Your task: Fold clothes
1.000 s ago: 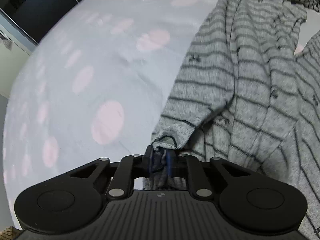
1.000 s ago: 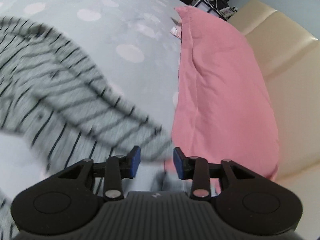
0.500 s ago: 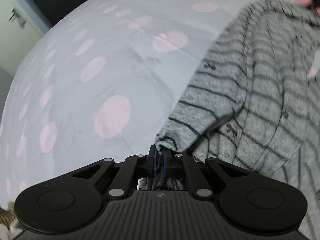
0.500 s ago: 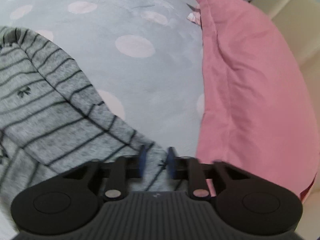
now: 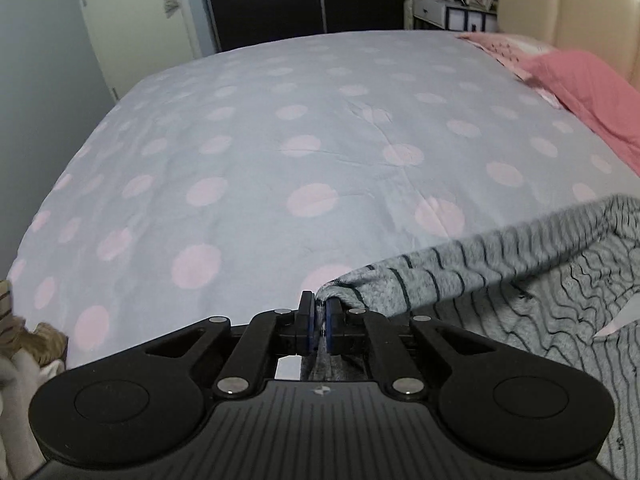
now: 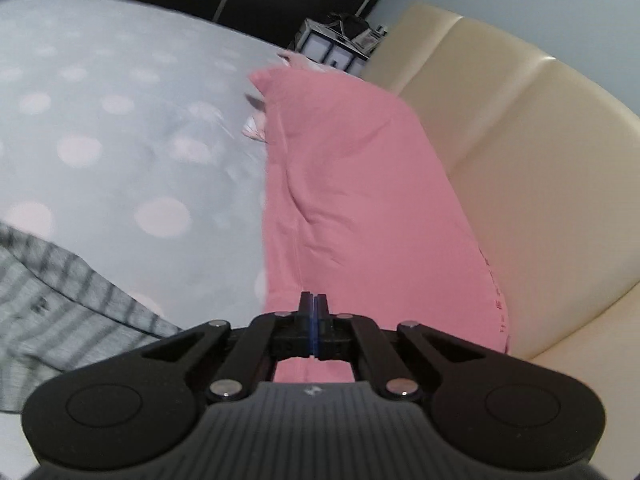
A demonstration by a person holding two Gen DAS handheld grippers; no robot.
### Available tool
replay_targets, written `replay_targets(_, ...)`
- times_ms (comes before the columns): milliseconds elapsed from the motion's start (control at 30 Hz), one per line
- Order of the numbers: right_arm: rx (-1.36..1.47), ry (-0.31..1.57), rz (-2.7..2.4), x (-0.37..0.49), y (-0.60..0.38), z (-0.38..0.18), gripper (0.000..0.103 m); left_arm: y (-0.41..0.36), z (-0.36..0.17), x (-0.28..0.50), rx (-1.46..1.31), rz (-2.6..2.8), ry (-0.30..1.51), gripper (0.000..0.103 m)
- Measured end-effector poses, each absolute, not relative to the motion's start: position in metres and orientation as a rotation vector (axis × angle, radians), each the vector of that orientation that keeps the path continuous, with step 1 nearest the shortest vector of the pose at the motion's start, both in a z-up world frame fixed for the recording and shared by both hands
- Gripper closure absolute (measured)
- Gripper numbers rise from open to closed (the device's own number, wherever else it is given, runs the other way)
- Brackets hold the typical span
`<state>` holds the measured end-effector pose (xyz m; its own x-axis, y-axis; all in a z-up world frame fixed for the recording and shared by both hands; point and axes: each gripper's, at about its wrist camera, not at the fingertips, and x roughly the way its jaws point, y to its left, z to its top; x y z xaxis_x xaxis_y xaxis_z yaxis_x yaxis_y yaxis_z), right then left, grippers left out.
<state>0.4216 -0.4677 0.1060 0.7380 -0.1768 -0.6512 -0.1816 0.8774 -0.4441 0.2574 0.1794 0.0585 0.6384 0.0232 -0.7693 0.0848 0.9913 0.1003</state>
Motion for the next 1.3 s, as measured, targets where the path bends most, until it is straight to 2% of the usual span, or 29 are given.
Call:
replay_targets(67, -0.536, 0.778, 0.041, 0.414, -0.465, 0.103, 0.098, 0.180, 0.060, 0.251, 0.128, -0.035, 0.871, 0.100)
replay_targets(233, -0.689, 0.838, 0.176, 0.398, -0.452, 0.060, 0.096, 0.178, 0.049, 0.256, 0.135, -0.031, 0.848, 0.100)
replay_targets(267, -0.729, 0.844, 0.200, 0.398, -0.447, 0.049, 0.093, 0.176, 0.046, 0.257, 0.139, -0.030, 0.844, 0.100)
replay_targets(367, -0.783, 0.859, 0.260, 0.409, -0.438, 0.025, 0.068, 0.172, 0.038, 0.256, 0.150, -0.028, 0.833, 0.100)
replay_targets(567, -0.852, 0.888, 0.345, 0.447, -0.428, -0.015, 0.066, 0.175, 0.028, 0.261, 0.164, -0.020, 0.846, 0.100)
replay_targets(633, -0.838, 0.890, 0.381, 0.460, -0.430, -0.024, 0.061, 0.175, 0.026, 0.265, 0.163, -0.015, 0.847, 0.100)
replay_targets(700, -0.835, 0.904, 0.416, 0.469, -0.429, -0.030, 0.044, 0.174, 0.022, 0.269, 0.176, -0.009, 0.850, 0.100)
replay_targets(767, -0.815, 0.923, 0.430, 0.479, -0.431, -0.039, 0.041, 0.173, 0.018, 0.274, 0.186, -0.004, 0.853, 0.100)
replay_targets(833, -0.729, 0.952, 0.421, 0.489, -0.436, -0.041, 0.043, 0.173, 0.015, 0.277, 0.187, 0.003, 0.855, 0.100)
replay_targets(867, -0.685, 0.966, 0.416, 0.494, -0.438, -0.043, 0.053, 0.174, 0.015, 0.278, 0.183, 0.008, 0.855, 0.100)
replay_targets(900, -0.631, 0.991, 0.430, 0.496, -0.441, -0.042, 0.077, 0.174, 0.014, 0.279, 0.178, 0.012, 0.855, 0.100)
replay_targets(967, -0.639, 0.988, 0.448, 0.489, -0.436, -0.041, 0.093, 0.177, 0.017, 0.278, 0.155, 0.017, 0.848, 0.100)
replay_targets(1133, -0.638, 0.875, 0.345, 0.467, -0.429, -0.014, 0.095, 0.186, 0.040, 0.269, 0.059, 0.040, 0.788, 0.100)
replay_targets(1300, -0.605, 0.690, 0.195, 0.446, -0.435, 0.052, 0.096, 0.196, 0.066, 0.243, -0.014, 0.054, 0.725, 0.101)
